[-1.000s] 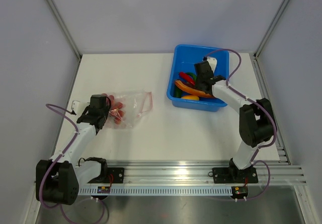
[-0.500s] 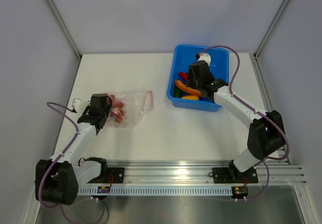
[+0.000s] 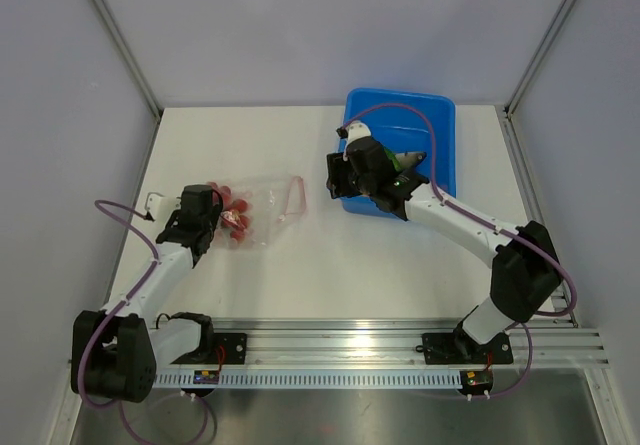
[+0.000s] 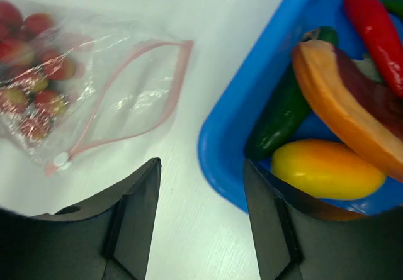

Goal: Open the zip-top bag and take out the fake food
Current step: Place the fake vegetable at the center of the board, then pick up the fake fruit from the center of the board.

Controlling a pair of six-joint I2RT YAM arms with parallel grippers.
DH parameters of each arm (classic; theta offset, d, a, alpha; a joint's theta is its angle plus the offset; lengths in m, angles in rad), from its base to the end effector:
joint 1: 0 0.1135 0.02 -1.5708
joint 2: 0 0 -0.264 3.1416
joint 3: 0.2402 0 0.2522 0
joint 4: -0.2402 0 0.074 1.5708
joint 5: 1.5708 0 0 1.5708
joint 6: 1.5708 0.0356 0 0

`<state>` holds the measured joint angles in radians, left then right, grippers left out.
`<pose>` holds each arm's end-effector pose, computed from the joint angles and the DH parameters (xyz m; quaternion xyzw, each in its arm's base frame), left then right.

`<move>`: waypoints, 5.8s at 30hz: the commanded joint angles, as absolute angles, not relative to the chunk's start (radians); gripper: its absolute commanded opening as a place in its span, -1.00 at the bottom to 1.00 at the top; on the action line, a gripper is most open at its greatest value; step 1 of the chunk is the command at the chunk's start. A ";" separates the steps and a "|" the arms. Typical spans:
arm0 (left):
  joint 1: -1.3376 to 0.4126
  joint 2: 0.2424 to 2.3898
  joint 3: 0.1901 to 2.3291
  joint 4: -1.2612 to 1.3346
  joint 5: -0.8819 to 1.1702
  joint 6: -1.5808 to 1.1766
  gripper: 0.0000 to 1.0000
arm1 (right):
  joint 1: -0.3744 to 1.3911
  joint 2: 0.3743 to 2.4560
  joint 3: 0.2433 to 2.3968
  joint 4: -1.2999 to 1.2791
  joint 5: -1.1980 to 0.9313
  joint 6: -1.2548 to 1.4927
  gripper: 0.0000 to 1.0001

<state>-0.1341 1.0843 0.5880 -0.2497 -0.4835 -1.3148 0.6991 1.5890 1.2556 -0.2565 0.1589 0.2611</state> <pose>0.2183 -0.0128 0.2114 -0.5749 0.6856 -0.0937 0.4368 0.2842 0.2316 0.2933 -0.1545 0.8665 0.1548 0.4488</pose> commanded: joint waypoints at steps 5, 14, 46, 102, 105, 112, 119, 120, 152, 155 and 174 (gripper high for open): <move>-0.140 1.059 0.591 -0.219 -0.486 -1.315 -1.00 | 0.781 1.655 1.301 -0.169 -0.001 0.230 0.34; -0.140 1.028 0.575 -0.210 -0.469 -1.316 -0.99 | 0.798 1.701 1.258 -0.011 -0.212 0.253 0.40; -0.140 1.039 0.574 -0.209 -0.436 -1.322 -0.99 | 0.802 1.925 1.279 0.261 -0.324 0.426 0.47; -0.069 1.029 0.575 -0.322 -0.459 -1.408 -0.98 | 0.808 1.689 1.026 0.406 -0.282 0.368 -1.00; -0.066 1.028 0.577 -0.330 -0.459 -1.410 -0.98 | 0.805 1.677 1.016 0.411 -0.279 0.368 -1.00; -0.063 1.022 0.580 -0.336 -0.465 -1.411 -0.99 | 0.801 1.645 0.994 0.434 -0.279 0.368 -1.00; -0.058 1.025 0.583 -0.344 -0.466 -1.411 -0.99 | 0.798 1.617 0.962 0.474 -0.270 0.368 -1.00; -0.058 1.025 0.583 -0.344 -0.466 -1.411 -0.99 | 0.796 1.617 0.960 0.476 -0.271 0.370 -1.00; -0.049 1.031 0.592 -0.368 -0.463 -1.417 -0.99 | 0.781 1.578 0.963 0.358 -0.071 0.364 -0.13; -0.049 1.043 0.595 -0.373 -0.457 -1.419 -0.99 | 0.781 1.582 0.966 0.324 -0.020 0.379 -0.17; -0.049 1.054 0.592 -0.371 -0.451 -1.413 -1.00 | 0.813 1.692 1.025 0.319 -0.043 0.337 -0.19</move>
<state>-0.0574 1.0454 0.5781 -0.3702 -0.4271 -1.4139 0.7906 1.6711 0.9646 0.2829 -0.0120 0.3672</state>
